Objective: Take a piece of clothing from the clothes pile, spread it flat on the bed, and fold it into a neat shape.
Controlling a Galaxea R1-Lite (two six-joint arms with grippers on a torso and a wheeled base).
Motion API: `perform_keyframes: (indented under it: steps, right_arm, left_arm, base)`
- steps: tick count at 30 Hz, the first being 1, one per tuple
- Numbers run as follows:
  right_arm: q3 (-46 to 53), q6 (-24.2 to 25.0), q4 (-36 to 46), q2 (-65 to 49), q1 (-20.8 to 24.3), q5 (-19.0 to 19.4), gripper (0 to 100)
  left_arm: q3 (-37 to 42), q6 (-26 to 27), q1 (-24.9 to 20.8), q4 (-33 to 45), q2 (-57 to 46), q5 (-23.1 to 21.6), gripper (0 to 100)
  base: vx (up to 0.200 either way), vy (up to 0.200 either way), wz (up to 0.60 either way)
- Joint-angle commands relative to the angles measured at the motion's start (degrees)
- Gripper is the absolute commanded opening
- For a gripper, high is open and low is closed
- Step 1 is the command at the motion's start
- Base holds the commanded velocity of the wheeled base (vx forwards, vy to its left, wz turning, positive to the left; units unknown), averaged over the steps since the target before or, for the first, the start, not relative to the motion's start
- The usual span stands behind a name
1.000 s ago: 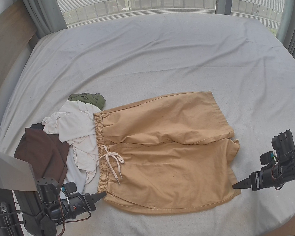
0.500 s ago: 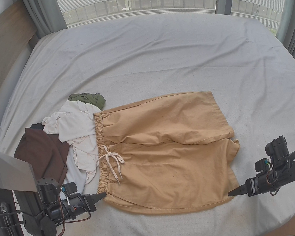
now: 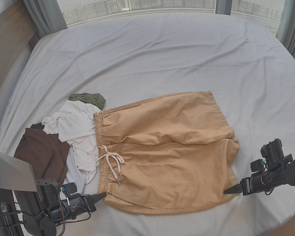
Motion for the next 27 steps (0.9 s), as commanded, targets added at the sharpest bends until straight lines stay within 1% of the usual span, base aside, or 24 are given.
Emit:
perform_keyframes:
  steps: [1, 4, 16, 19, 27]
  right_arm:
    - [-0.19, 0.08, 0.06, 0.67, -0.21, 0.78, 0]
    - [-0.1, 0.08, 0.06, 0.49, -0.39, 1.4, 0]
    - [0.25, -0.09, 0.41, -1.0, -0.3, 1.31, 0]
    - [1.22, -0.53, 2.34, -4.17, 0.14, 1.31, 0]
    - [1.04, -1.41, 12.72, -11.02, 1.02, 1.31, 0]
  left_arm:
    - [-0.01, -0.04, 0.01, -0.01, 0.06, 0.06, 0]
    - [-0.09, -0.04, 0.01, -0.01, 0.06, 0.06, 0]
    - [-0.01, 0.05, 0.1, -0.01, 0.06, 0.15, 0]
    - [1.05, 0.14, 0.27, 0.08, -0.29, 0.24, 0]
    - [4.56, 6.29, 1.15, 0.61, 0.5, 0.15, 0]
  base:
    - [0.0, 0.0, 0.0]
    - [0.0, 0.0, 0.0]
    - [0.0, 0.0, 0.0]
    - [0.0, 0.0, 0.0]
    - [0.0, 0.0, 0.0]
